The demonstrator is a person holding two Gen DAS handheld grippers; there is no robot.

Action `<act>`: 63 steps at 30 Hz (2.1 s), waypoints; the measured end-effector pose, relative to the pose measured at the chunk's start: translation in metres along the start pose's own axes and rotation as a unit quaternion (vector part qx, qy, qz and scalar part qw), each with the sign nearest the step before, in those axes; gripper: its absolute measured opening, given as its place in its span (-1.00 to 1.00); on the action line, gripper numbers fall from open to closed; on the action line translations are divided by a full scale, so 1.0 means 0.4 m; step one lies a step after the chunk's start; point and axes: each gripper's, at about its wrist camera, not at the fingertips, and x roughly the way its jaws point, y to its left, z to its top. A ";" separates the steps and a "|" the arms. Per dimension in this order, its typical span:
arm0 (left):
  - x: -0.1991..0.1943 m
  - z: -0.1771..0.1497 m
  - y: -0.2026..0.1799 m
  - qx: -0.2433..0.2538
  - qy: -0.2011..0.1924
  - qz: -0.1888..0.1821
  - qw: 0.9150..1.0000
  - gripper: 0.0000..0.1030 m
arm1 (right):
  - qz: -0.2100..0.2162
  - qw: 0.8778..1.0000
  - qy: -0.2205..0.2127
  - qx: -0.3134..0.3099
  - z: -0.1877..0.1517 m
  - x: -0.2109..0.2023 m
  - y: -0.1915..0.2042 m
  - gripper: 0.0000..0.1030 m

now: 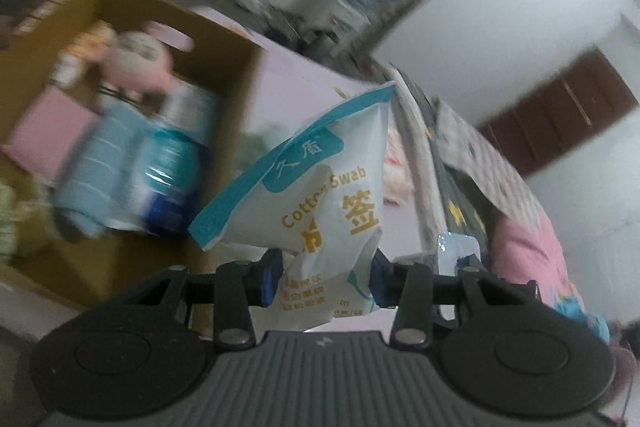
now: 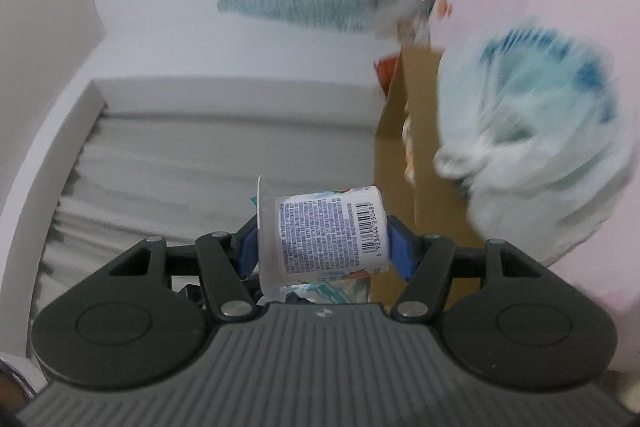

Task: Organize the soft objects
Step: 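Carry the swab bag and white cup with both tools toward the box, then lower the swab bag into the box and open the left tool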

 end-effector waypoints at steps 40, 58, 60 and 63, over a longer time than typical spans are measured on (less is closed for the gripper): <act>0.097 0.059 0.379 -0.083 -0.008 0.105 0.991 0.32 | -0.079 0.994 0.078 0.018 -0.027 0.312 -0.016 0.22; 0.102 0.162 0.360 -0.062 -0.070 0.108 0.990 -0.15 | -0.080 0.994 0.076 0.017 -0.027 0.285 -0.024 0.22; 0.090 0.161 0.357 -0.060 -0.056 0.092 0.992 -0.13 | -0.080 0.994 0.074 0.017 -0.026 0.283 -0.025 0.22; 0.077 0.152 0.345 -0.046 -0.021 0.084 0.995 -0.02 | -0.082 0.994 0.074 0.019 -0.024 0.285 -0.027 0.23</act>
